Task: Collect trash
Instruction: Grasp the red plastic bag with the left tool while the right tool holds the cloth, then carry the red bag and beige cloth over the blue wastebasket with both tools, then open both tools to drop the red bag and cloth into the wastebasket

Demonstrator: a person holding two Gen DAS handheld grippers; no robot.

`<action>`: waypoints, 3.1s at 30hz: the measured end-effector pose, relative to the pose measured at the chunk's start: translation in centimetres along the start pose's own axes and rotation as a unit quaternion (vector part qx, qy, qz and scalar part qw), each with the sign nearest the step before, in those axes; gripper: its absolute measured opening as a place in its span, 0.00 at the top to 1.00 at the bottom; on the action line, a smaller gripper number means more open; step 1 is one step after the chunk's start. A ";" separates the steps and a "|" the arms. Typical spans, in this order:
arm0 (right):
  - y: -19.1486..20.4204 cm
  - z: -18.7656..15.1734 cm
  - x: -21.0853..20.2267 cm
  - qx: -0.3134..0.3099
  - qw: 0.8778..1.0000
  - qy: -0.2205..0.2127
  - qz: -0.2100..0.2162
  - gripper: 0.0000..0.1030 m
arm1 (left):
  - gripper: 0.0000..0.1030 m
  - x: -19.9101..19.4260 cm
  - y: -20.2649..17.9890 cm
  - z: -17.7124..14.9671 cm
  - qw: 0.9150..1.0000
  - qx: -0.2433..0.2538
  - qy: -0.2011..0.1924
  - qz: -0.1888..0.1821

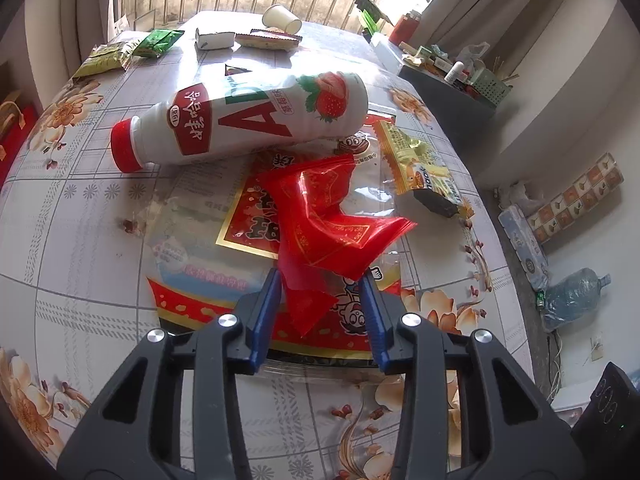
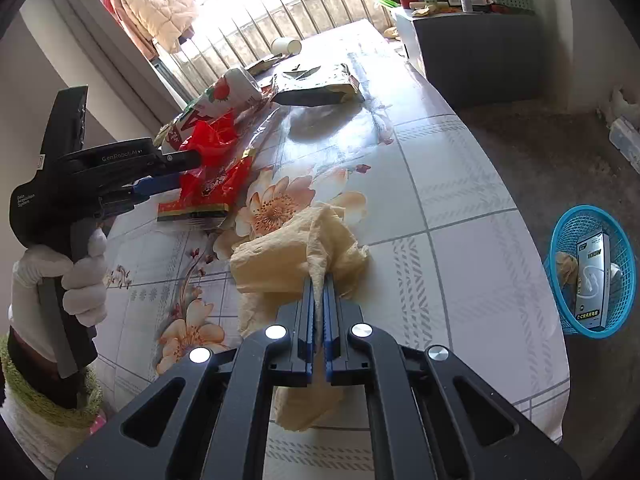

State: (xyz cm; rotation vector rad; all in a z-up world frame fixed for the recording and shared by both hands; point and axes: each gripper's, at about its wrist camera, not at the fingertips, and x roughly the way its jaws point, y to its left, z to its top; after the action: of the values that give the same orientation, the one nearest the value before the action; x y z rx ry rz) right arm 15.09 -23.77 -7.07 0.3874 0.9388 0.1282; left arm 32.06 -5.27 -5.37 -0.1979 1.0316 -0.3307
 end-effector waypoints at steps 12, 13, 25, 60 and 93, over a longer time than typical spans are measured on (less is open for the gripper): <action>0.2 -0.1 -0.1 -0.003 1.000 -0.002 -0.011 0.97 | 1.00 -2.1 0.1 -0.4 0.999 0.012 -0.030 -0.005; 0.2 -0.1 -0.1 -0.003 1.000 -0.002 -0.012 0.97 | 1.00 -2.3 0.0 -0.5 0.999 0.014 -0.032 -0.006; 0.2 0.0 -0.2 -0.002 1.000 -0.001 -0.016 0.97 | 0.54 -3.4 1.7 2.5 0.991 -0.076 -0.041 -0.103; -7.0 -1.4 -9.2 0.109 0.988 -0.106 0.024 0.97 | 0.98 -9.3 -12.1 -0.1 0.987 0.081 -0.051 -0.129; -43.0 -5.9 3.6 0.443 0.891 -0.029 -0.094 0.60 | 0.57 25.9 -45.0 -7.9 0.926 0.250 0.260 -0.113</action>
State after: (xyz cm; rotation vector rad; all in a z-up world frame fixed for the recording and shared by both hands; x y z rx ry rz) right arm 9.95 -60.97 -29.20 1.1320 0.9288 -0.5129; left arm 29.50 -56.62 -16.05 0.2510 1.4104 -0.8765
